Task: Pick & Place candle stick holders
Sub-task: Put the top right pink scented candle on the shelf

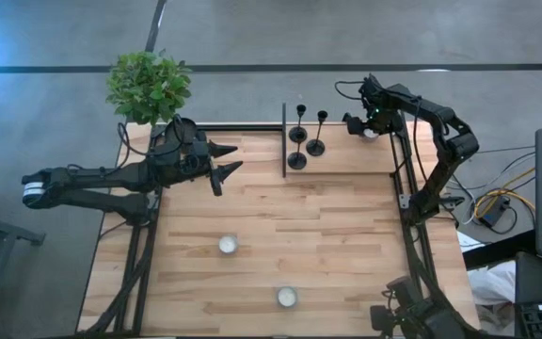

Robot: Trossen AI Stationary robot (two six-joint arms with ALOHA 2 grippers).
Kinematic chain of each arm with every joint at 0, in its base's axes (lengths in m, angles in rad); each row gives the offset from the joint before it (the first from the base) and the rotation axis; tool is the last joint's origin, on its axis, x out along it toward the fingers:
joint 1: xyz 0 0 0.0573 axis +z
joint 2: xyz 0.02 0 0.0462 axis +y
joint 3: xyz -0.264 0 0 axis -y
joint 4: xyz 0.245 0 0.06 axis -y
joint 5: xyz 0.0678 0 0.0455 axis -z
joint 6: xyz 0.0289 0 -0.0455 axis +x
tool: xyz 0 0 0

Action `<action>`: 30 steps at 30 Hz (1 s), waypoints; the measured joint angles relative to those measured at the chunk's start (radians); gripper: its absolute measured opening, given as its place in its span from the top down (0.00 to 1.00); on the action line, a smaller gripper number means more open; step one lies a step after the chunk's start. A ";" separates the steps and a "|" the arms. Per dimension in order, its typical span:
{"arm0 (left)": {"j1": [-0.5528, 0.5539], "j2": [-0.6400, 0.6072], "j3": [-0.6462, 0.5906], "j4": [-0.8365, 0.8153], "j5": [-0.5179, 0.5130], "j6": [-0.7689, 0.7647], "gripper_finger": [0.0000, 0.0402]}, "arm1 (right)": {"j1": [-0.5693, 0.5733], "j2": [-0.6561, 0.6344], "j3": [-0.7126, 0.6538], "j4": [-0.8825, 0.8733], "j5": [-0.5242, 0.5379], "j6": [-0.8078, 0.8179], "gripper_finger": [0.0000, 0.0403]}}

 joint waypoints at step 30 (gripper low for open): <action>0.000 0.000 0.000 0.000 0.000 0.000 0.41 | -0.032 0.000 -0.011 0.001 0.001 -0.025 0.27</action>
